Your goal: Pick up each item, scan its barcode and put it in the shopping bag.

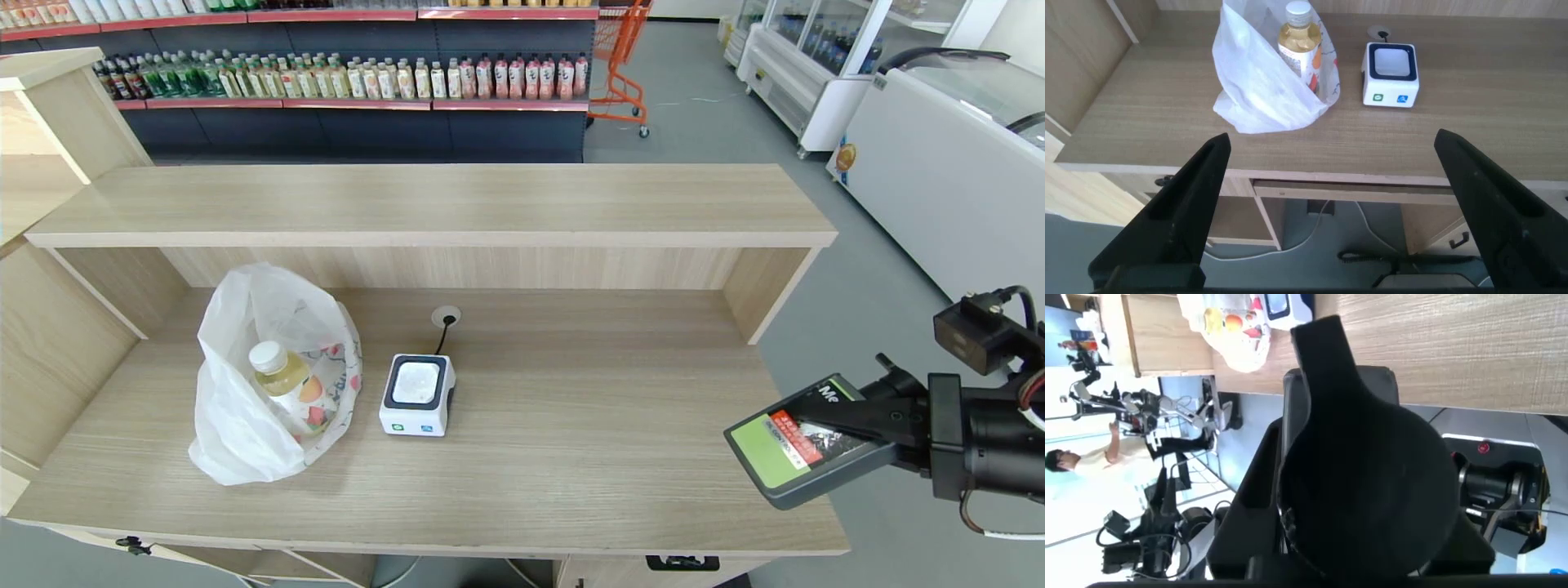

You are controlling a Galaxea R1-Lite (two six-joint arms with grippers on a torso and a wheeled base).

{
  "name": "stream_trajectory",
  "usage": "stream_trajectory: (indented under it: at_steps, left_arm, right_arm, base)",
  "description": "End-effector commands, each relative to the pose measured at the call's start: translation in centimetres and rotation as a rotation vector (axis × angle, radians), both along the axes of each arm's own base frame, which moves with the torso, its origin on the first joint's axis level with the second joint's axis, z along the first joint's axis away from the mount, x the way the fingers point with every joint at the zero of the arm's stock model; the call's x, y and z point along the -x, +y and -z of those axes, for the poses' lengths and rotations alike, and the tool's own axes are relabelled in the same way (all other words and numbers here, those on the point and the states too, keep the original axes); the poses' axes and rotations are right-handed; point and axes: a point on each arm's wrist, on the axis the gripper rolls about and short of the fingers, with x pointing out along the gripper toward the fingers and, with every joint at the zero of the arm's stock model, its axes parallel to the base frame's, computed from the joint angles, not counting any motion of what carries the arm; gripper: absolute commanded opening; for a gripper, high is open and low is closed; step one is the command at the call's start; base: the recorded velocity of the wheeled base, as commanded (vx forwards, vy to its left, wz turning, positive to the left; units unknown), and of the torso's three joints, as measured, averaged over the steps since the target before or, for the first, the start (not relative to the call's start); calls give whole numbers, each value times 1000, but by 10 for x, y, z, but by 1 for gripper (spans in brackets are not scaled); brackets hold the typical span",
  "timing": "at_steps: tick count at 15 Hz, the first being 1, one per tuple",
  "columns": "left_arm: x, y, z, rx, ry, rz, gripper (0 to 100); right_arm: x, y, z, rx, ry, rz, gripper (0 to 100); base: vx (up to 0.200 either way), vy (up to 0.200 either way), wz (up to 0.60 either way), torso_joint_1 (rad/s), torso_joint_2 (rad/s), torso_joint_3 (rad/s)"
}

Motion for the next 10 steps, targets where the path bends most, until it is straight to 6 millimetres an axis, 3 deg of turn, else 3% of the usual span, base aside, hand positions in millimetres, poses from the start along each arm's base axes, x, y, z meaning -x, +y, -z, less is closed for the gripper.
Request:
stream_trajectory:
  at_steps: [1, 10]
  left_arm:
    - [0, 0, 0, 1, 0, -1, 100]
    - [0, 0, 0, -4, 0, -1, 100]
  right_arm:
    - [5, 0, -1, -2, -12, -2, 0]
    - [4, -1, -12, -1, -61, 14, 0]
  base:
    - [0, 200, 0, 2, 2, 2]
    - [0, 200, 0, 5, 2, 1]
